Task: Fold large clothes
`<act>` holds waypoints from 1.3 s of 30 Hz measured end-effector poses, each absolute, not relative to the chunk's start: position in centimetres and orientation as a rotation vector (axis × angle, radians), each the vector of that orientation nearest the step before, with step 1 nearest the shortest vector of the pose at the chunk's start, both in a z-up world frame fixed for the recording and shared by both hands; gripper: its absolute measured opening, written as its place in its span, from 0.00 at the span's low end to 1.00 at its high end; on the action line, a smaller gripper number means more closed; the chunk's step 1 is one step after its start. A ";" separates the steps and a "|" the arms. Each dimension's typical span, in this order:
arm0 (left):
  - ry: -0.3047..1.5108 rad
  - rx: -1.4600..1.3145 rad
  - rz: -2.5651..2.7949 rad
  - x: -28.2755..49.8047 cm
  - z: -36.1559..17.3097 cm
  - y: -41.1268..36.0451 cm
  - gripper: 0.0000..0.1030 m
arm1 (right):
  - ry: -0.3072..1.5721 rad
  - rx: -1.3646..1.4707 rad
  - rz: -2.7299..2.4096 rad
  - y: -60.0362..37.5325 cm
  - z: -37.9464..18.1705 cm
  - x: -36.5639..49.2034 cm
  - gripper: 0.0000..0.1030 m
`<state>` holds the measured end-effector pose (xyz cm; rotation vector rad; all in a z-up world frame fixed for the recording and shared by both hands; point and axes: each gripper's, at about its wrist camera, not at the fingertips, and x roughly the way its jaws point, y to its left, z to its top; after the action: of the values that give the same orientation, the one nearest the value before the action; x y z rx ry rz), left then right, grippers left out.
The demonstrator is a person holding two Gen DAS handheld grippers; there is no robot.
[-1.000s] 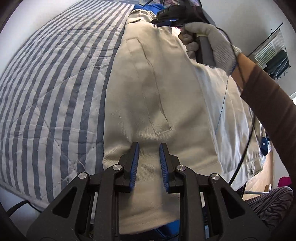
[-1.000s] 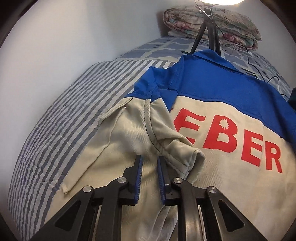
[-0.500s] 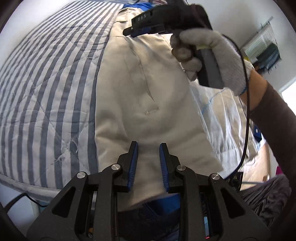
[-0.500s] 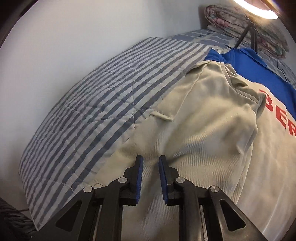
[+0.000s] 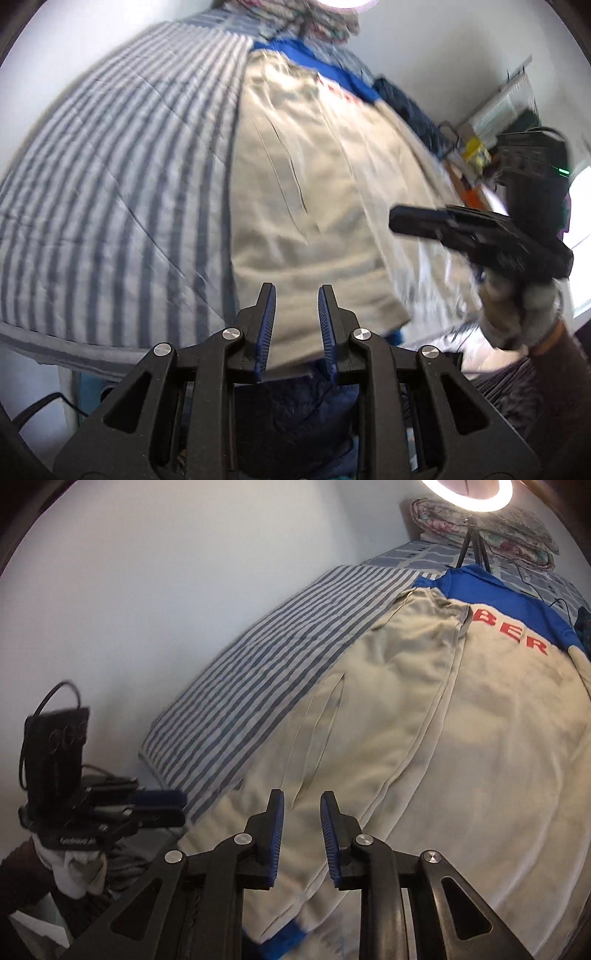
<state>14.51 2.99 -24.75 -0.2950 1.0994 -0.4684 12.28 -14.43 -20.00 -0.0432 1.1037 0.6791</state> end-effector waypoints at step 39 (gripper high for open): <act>0.878 -0.117 -0.641 18.0 -13.4 -12.5 0.61 | 0.844 0.215 0.076 -41.5 -12.9 2.7 0.64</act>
<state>18.05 -12.50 -13.36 -0.1168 0.8784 -0.6414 2.72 -41.53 -12.88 0.2152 0.8435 0.0762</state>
